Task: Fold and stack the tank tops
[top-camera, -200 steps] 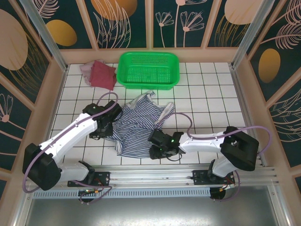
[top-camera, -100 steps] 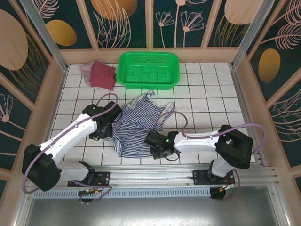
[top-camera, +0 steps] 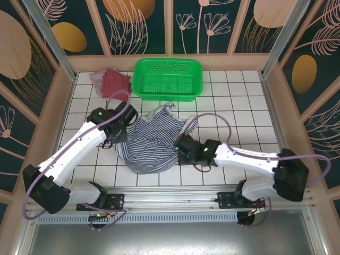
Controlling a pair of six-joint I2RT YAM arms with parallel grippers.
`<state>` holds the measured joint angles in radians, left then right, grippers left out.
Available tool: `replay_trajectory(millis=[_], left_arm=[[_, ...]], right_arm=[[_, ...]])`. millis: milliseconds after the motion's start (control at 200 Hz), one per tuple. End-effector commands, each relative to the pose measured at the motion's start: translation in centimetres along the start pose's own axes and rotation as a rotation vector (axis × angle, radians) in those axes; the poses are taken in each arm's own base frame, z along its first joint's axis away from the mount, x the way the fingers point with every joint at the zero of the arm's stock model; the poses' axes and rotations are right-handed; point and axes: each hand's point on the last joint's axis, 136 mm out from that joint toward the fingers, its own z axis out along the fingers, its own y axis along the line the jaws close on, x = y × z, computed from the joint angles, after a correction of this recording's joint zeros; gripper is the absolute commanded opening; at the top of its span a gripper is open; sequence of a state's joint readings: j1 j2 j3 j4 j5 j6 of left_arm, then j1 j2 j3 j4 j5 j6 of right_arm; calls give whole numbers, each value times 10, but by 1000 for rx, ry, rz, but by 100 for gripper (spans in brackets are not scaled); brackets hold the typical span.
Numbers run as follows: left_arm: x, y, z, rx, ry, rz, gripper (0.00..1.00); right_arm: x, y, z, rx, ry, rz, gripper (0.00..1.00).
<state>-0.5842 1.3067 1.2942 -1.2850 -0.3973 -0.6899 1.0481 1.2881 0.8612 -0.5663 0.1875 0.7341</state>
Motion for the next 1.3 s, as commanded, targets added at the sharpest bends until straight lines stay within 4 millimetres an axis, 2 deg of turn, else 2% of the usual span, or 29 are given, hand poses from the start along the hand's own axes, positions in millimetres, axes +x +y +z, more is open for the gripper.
replay_trajectory(millis=[0, 115, 200, 280, 345, 425, 525, 616, 676, 736, 751, 816, 881, 1021, 1141, 1221, 1296], left_arm=[[-39, 14, -36, -41, -126, -3, 0], [-85, 13, -80, -5, -273, -27, 0], [-124, 22, -123, -23, -406, -48, 0], [-160, 37, -172, -24, -563, -104, 0], [-181, 49, -205, -18, -659, -143, 0], [-193, 68, -237, -45, -760, -190, 0], [-192, 90, -257, -94, -826, -230, 0], [-184, 132, -284, -224, -923, -319, 0], [-177, 158, -309, -250, -1006, -407, 0], [-171, 174, -328, -242, -1084, -470, 0], [-173, 172, -325, -256, -1084, -457, 0], [-171, 180, -333, -274, -1142, -478, 0], [-170, 179, -329, -300, -1149, -464, 0], [-180, 169, -308, -361, -1101, -441, 0], [-198, 181, -295, -381, -1049, -482, 0], [-216, 181, -284, -391, -1032, -469, 0], [-225, 190, -283, -432, -1038, -483, 0]], right_arm=[[-71, -24, -58, 66, -221, -35, 0], [-149, -30, -122, 50, -443, -85, 0], [-204, -30, -173, 58, -610, -133, 0], [-246, -23, -216, 53, -746, -185, 0], [-275, -13, -248, 38, -842, -229, 0], [-304, 1, -284, 26, -943, -278, 0], [-330, 20, -320, 6, -1040, -339, 0], [-344, 32, -341, -18, -1103, -368, 0], [-351, 41, -345, -46, -1128, -383, 0], [-358, 51, -349, -83, -1158, -395, 0], [-361, 53, -349, -89, -1165, -398, 0], [-372, 62, -343, -106, -1175, -418, 0], [-385, 72, -333, -123, -1179, -440, 0], [-411, 93, -308, -193, -1183, -457, 0], [-429, 110, -283, -261, -1164, -461, 0], [-440, 119, -277, -307, -1174, -455, 0], [-450, 128, -270, -352, -1185, -450, 0]])
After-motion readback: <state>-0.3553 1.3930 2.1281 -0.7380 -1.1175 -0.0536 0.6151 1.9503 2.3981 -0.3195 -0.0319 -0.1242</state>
